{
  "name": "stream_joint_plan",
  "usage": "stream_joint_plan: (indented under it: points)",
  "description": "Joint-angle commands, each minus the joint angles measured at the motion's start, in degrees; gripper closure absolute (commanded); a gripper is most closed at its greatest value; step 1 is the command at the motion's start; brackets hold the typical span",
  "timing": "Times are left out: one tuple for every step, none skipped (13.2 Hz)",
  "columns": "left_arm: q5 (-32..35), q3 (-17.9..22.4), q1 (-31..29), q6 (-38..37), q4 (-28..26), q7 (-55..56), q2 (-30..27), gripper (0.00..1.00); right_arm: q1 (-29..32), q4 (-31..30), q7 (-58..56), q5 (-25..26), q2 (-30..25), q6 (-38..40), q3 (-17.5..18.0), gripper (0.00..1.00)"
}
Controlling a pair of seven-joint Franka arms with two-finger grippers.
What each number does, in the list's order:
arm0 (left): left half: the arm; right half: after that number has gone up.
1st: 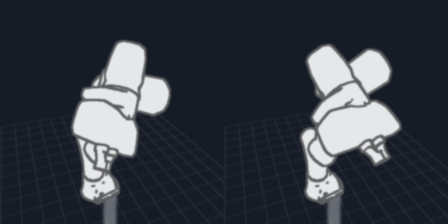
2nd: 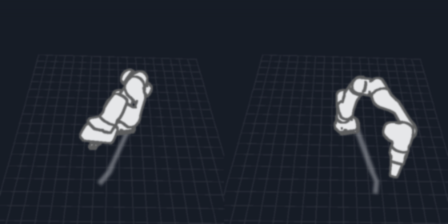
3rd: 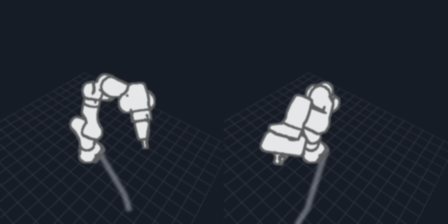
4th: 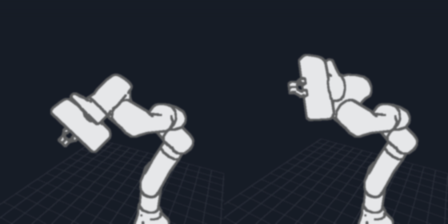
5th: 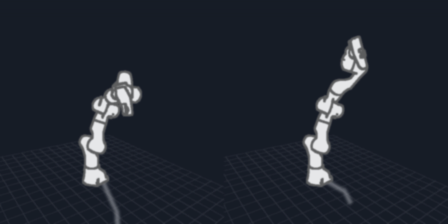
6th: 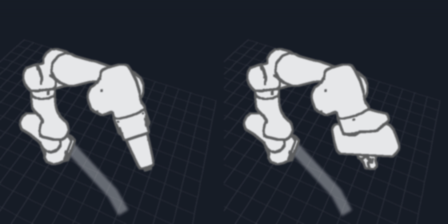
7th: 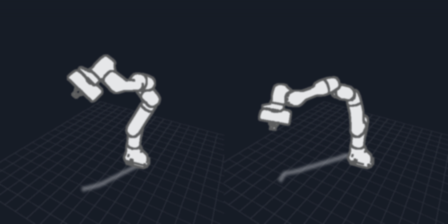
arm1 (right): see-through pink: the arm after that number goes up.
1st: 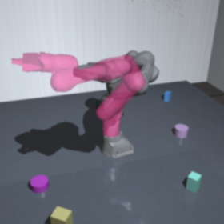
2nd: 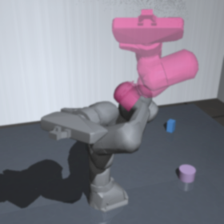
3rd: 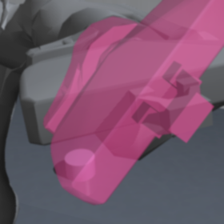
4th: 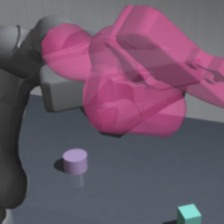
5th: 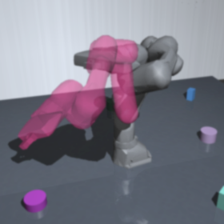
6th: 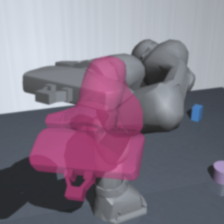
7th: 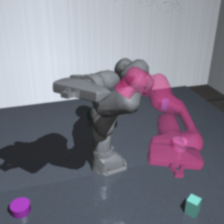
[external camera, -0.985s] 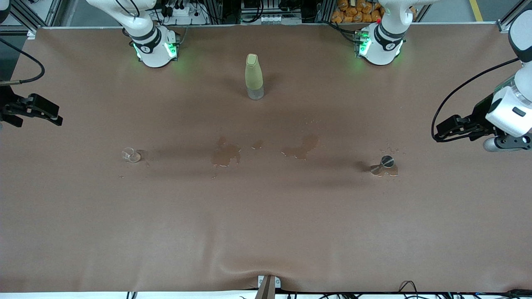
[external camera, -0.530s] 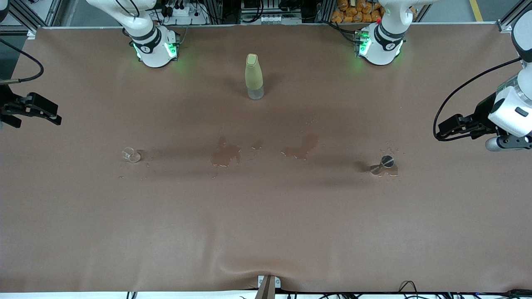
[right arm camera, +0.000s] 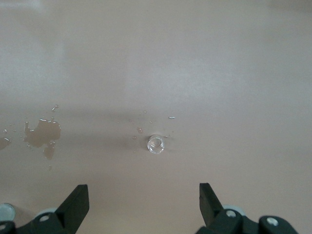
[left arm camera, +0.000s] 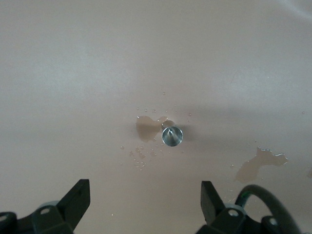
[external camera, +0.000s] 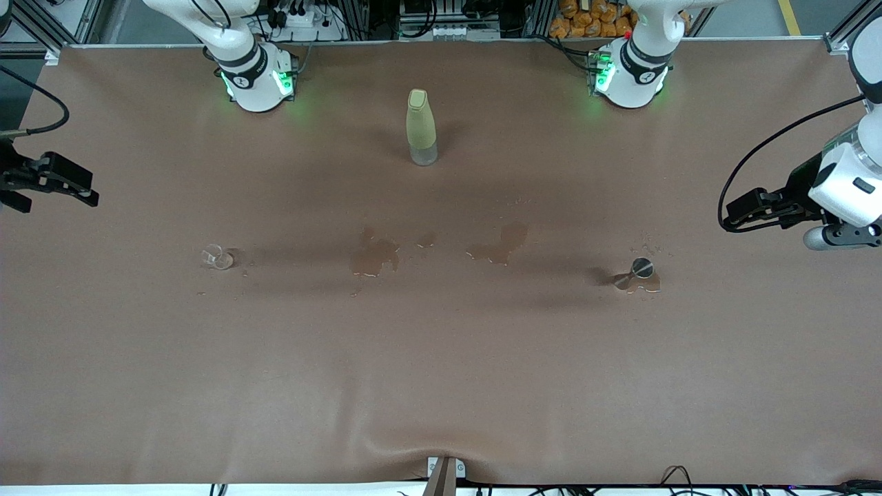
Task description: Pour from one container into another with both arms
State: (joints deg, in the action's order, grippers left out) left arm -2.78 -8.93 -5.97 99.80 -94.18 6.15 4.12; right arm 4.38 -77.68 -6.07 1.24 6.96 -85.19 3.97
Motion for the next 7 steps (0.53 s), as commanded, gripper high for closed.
stream_joint_plan:
  points:
    - [-0.3,-0.1,-0.1,-1.3,1.4,-0.1,0.4,0.00,0.6,1.0,-0.7,0.3,0.1,0.6,0.3,0.00]
    - [-0.3,-0.1,0.1,-1.3,1.3,0.3,0.4,0.00,0.5,1.0,-0.7,0.3,0.0,0.6,0.4,0.00]
    - [-0.3,-0.1,0.1,-1.3,1.4,0.4,0.4,0.00,0.5,1.0,-0.7,0.3,0.0,0.6,0.3,0.00]
    - [-0.4,-0.1,0.2,-1.3,1.5,0.6,0.4,0.00,0.5,1.0,-0.7,0.3,0.0,0.5,0.4,0.00]
    - [-0.4,-0.1,0.1,-1.3,1.5,0.5,0.4,0.00,0.3,1.0,-0.7,0.3,-0.3,0.5,0.4,0.00]
    - [-0.4,-0.1,0.1,-1.3,1.5,0.4,0.4,0.00,-0.1,1.0,-0.3,0.3,-0.5,0.5,0.4,0.00]
    - [-0.3,-0.1,0.2,-1.3,1.5,0.4,0.4,0.00,-0.7,1.0,-0.3,0.5,-0.5,0.4,0.3,0.00]
